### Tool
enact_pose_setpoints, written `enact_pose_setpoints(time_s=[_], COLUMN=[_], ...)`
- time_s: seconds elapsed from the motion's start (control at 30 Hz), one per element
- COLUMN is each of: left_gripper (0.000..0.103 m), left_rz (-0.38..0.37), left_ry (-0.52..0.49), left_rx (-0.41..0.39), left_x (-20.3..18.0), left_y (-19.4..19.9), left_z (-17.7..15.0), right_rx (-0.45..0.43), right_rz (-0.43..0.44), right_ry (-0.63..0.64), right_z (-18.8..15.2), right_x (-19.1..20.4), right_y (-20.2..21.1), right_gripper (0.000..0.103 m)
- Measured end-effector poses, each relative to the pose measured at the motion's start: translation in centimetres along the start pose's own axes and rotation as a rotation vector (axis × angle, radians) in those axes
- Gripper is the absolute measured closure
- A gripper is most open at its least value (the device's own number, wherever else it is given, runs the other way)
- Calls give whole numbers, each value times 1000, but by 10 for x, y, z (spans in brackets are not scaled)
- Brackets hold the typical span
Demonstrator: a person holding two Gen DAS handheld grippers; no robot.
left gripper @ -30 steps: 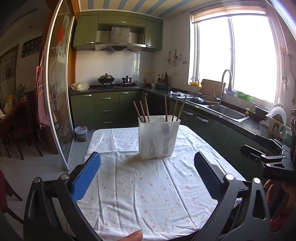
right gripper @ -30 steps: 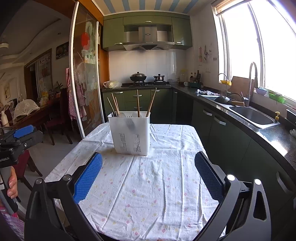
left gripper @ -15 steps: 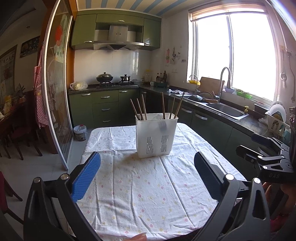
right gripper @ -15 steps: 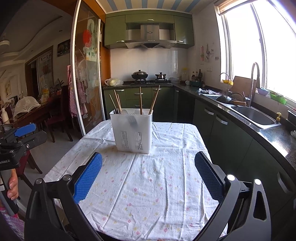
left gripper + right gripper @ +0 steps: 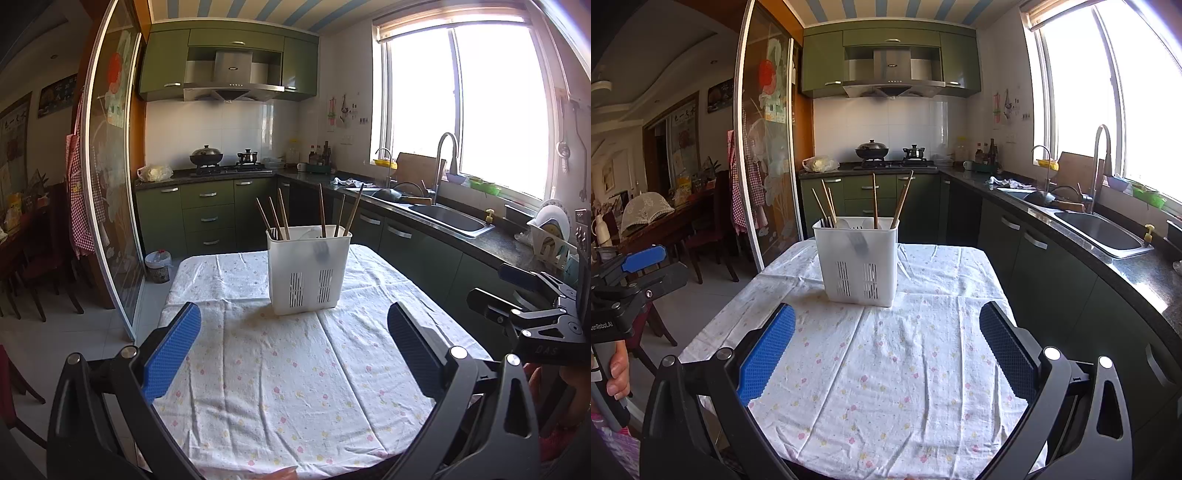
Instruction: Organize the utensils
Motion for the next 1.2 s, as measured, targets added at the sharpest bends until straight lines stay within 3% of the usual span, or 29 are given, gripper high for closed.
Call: enact_pose_setpoints(time_s=[0.73, 1.2], left_gripper=[7, 7], left_rz=[0, 56], left_ry=[27, -9], left_rx=[-6, 3], left_x=[8, 11], left_y=[1, -1], left_z=[2, 3], right_rx=[2, 6], right_rz=[0, 3], right_ry=[3, 5], right_z=[-1, -3], right_x=[2, 1], right_y=[-1, -4], right_gripper=[5, 5])
Point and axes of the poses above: each gripper's, at about its wrist camera, not at the fingertips, and y roughly against the way its jaws point, x to its left, z to its top, the point moved 8 cm from there along -y, roughly the way its jaws point, and after that the axes turned 10 degrees about -y, right-handed, at the moved point
